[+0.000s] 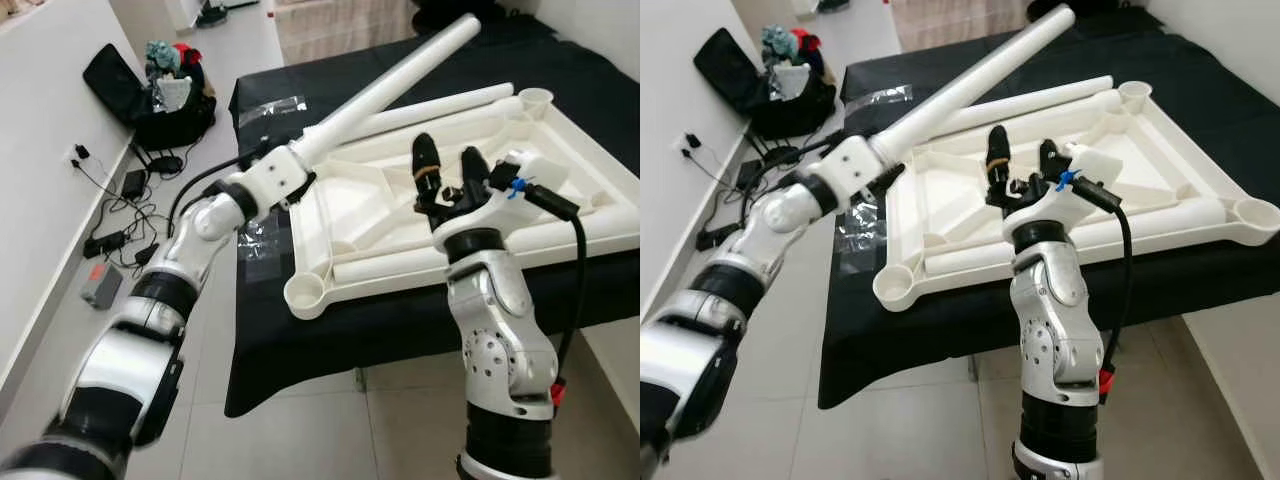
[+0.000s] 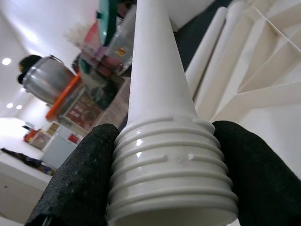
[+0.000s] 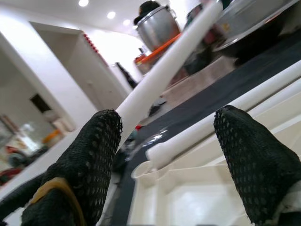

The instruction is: Building children table

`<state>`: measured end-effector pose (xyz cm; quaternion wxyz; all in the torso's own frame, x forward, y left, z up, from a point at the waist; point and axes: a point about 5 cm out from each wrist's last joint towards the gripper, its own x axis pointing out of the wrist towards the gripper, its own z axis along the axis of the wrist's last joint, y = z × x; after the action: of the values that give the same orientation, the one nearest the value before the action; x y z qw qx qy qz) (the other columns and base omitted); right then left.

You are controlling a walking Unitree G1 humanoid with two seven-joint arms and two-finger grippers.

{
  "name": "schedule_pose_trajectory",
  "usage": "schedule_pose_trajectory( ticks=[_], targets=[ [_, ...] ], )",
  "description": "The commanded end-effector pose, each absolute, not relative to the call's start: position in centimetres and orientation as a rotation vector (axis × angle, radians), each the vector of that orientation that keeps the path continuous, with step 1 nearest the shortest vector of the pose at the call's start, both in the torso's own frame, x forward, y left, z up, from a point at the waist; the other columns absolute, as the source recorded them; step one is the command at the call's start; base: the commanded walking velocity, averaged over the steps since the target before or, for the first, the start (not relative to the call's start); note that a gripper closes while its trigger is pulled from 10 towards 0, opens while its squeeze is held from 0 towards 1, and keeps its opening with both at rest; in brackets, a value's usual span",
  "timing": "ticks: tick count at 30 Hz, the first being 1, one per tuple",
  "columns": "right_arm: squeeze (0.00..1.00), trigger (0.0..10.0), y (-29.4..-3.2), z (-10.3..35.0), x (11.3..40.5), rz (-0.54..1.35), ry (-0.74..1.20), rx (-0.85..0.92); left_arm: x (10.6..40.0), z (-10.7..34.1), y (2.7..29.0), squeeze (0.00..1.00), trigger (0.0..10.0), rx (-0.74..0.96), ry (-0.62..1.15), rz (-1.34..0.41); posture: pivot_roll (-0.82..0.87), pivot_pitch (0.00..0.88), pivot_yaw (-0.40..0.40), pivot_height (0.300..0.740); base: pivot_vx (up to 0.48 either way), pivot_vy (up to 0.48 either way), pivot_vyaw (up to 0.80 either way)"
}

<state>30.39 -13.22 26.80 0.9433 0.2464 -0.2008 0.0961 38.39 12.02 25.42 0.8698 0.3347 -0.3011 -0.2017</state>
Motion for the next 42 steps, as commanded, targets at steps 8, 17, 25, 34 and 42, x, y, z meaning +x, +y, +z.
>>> schedule_pose_trajectory(
  ticks=[8, 17, 25, 34, 42],
  targets=[
    [0.00, 10.0, -12.5, 25.9, 31.8, 0.360, -0.287, 0.703, 34.7, 24.1, 11.3, 0.00, 10.0, 0.736, -0.818, -0.447, 0.05, 0.109, 0.044, 0.740, 0.000, 0.000, 0.00],
    [1.00, 10.0, -12.2, 25.9, 32.3, 0.485, -0.262, 0.758, 31.7, 22.3, 10.6, 0.00, 10.0, 0.718, -0.839, -0.463, 0.05, 0.108, 0.022, 0.740, 0.000, 0.000, 0.00],
    [0.00, 10.0, -11.6, 25.8, 32.1, 0.578, -0.232, 0.777, 30.9, 21.9, 10.7, 0.00, 10.0, 0.698, -0.809, -0.437, 0.05, 0.108, 0.015, 0.740, 0.000, 0.000, 0.00],
    [0.00, 10.0, -11.1, 26.1, 32.6, 0.601, -0.230, 0.792, 29.5, 21.1, 9.7, 0.00, 10.0, 0.687, -0.796, -0.481, 0.05, 0.104, 0.010, 0.740, 0.000, 0.000, 0.00],
    [0.00, 10.0, -10.4, 26.7, 32.9, 0.637, -0.224, 0.795, 28.2, 20.3, 8.3, 0.00, 10.0, 0.668, -0.786, -0.551, 0.05, 0.107, 0.011, 0.740, 0.000, 0.000, 0.00]
  ],
)
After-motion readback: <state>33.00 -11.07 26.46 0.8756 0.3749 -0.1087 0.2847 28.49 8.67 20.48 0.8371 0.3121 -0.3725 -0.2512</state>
